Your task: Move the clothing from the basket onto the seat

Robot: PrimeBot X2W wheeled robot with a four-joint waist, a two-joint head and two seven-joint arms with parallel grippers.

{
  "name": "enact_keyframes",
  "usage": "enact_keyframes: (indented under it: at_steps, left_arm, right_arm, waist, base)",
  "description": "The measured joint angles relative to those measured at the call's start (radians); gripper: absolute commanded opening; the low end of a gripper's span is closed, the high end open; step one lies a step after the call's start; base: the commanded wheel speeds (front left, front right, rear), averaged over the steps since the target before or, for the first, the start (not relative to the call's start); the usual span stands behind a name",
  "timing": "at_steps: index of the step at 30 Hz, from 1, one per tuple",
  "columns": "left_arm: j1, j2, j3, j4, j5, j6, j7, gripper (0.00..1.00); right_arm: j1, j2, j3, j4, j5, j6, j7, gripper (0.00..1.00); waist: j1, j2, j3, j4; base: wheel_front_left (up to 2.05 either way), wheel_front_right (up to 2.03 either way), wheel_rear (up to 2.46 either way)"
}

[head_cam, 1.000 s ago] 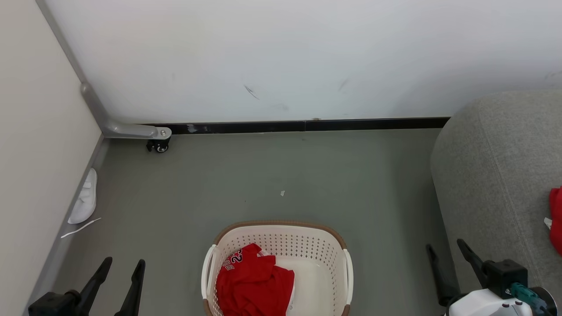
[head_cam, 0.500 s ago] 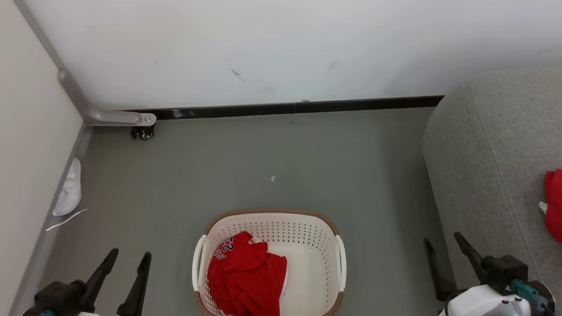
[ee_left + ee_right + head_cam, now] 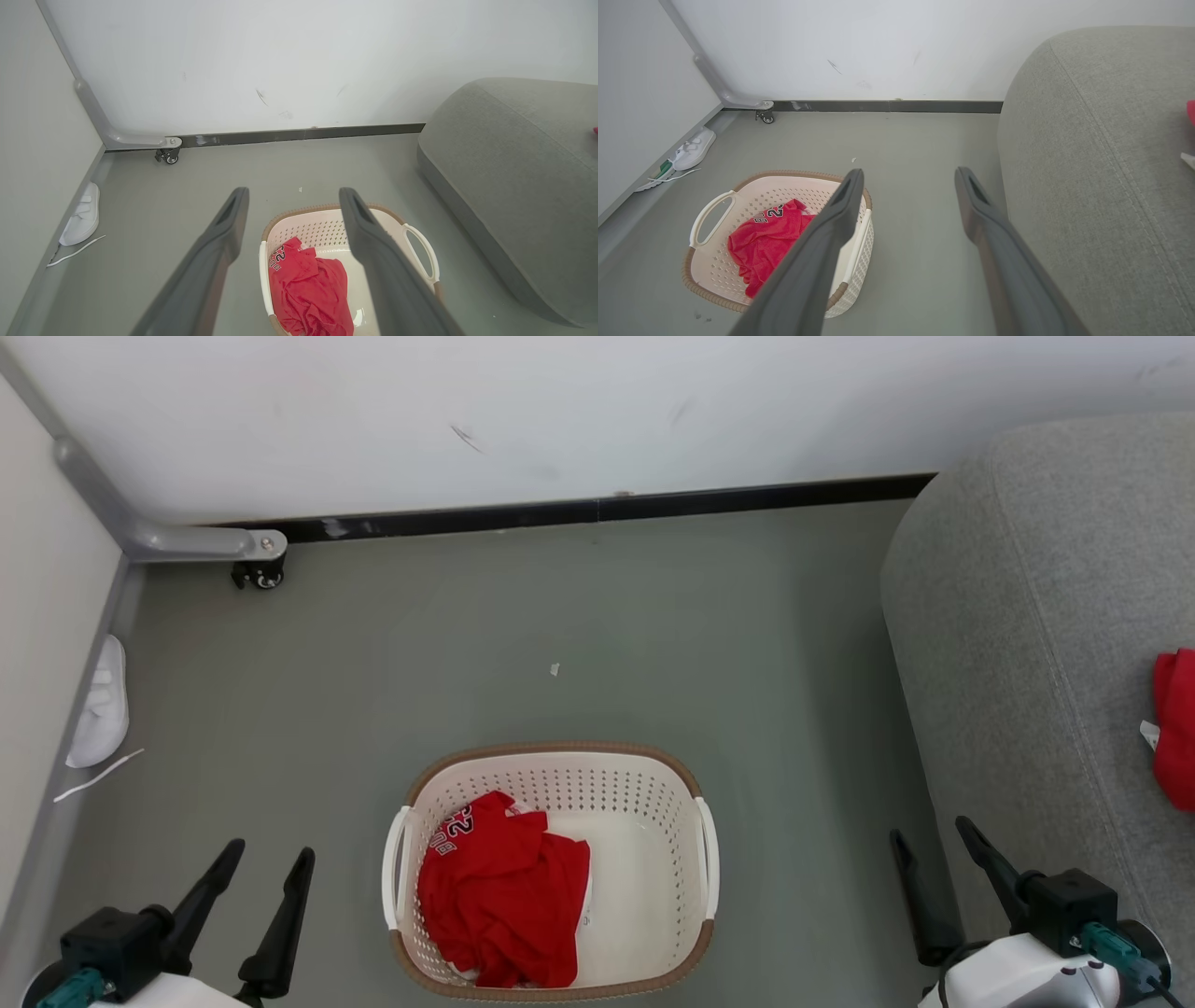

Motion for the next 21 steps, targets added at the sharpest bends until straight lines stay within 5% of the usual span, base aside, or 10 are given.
enact_keyframes:
  at_steps: [21]
  left_arm:
    - [-0.063,0.045,0.022,-0.049,-0.007,-0.042,0.009,1.0]
  right_arm:
    - [-0.079,-0.001,0.062,-0.037,0.009,0.0,0.0,1.0]
  waist:
    - [0.0,0.0,0.179,-0.029]
  base:
    - [0.0,0.0,0.0]
